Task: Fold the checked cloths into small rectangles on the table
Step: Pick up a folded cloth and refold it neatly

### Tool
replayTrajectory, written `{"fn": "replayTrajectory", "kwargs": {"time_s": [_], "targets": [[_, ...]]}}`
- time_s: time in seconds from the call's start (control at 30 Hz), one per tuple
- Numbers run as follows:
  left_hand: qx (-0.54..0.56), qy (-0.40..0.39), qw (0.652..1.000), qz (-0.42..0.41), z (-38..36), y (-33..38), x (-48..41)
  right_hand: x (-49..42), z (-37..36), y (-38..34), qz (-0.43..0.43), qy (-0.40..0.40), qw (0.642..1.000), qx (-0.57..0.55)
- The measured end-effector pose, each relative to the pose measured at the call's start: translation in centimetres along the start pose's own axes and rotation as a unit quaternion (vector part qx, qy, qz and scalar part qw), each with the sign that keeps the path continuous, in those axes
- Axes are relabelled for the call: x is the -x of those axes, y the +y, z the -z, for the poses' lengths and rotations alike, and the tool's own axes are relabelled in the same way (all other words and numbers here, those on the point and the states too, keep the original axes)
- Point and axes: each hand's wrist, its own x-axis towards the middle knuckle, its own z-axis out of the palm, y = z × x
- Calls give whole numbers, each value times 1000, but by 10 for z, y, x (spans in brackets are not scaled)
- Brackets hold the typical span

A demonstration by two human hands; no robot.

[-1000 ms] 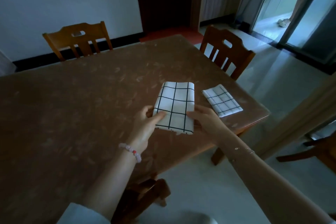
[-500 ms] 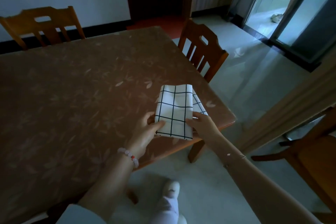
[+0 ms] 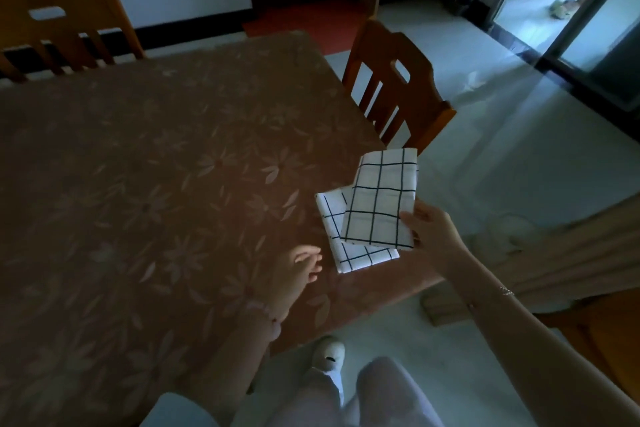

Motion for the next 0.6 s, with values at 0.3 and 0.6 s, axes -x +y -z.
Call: {"fn": "replayTrajectory", "kwargs": {"time_s": [0.3,0.6], "targets": [[-128,96,987,29,-59,-8,-23,-46,23,21,-33,-19,999,-26],[-192,227,945,137,-96,9,-33,-82,43,12,-8,-113,993,31]]}}
